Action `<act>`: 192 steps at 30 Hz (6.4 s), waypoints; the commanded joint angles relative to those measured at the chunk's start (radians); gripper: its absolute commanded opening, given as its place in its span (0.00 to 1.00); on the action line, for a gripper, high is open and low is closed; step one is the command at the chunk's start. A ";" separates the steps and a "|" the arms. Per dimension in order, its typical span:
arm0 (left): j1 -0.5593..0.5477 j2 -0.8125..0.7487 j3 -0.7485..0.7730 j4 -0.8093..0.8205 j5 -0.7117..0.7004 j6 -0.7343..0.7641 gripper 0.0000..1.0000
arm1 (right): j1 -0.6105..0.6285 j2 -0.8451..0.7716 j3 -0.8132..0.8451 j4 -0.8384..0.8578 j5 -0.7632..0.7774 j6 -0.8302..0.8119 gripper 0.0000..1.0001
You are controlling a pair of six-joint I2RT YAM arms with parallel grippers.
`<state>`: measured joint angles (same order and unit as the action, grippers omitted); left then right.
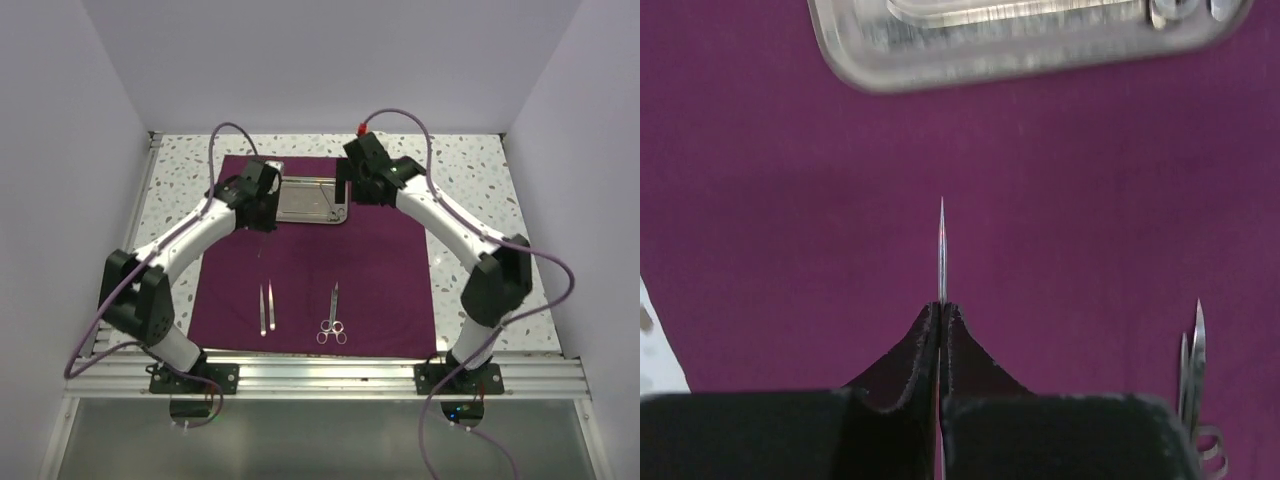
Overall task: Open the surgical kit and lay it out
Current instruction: Place the medical item in the surgical kit, then pick up the medical item from the container, then place the medical item in the surgical kit, then pick up the medical item from the container.
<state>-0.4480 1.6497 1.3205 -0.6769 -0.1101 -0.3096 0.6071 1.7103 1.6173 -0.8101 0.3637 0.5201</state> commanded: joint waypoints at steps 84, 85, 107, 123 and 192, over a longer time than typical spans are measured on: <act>0.034 -0.213 -0.242 0.006 -0.070 -0.126 0.69 | 0.052 0.008 -0.281 0.239 -0.324 0.204 0.00; 0.041 -0.165 -0.210 0.016 -0.063 -0.122 0.69 | 0.092 -0.021 -0.350 0.244 -0.342 0.234 0.00; 0.083 0.165 0.172 0.027 0.052 -0.086 0.64 | 0.243 -0.064 -0.248 -0.087 -0.382 0.132 0.84; 0.095 0.053 0.099 -0.036 0.041 -0.082 0.62 | -0.058 0.592 0.781 -0.247 -0.270 -0.028 0.72; 0.097 -0.060 -0.058 -0.004 -0.011 -0.054 0.69 | -0.024 0.721 0.615 -0.207 -0.281 0.029 0.00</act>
<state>-0.3599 1.5970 1.2072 -0.6971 -0.0990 -0.3794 0.5568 2.4722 2.2131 -0.8906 0.1131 0.5652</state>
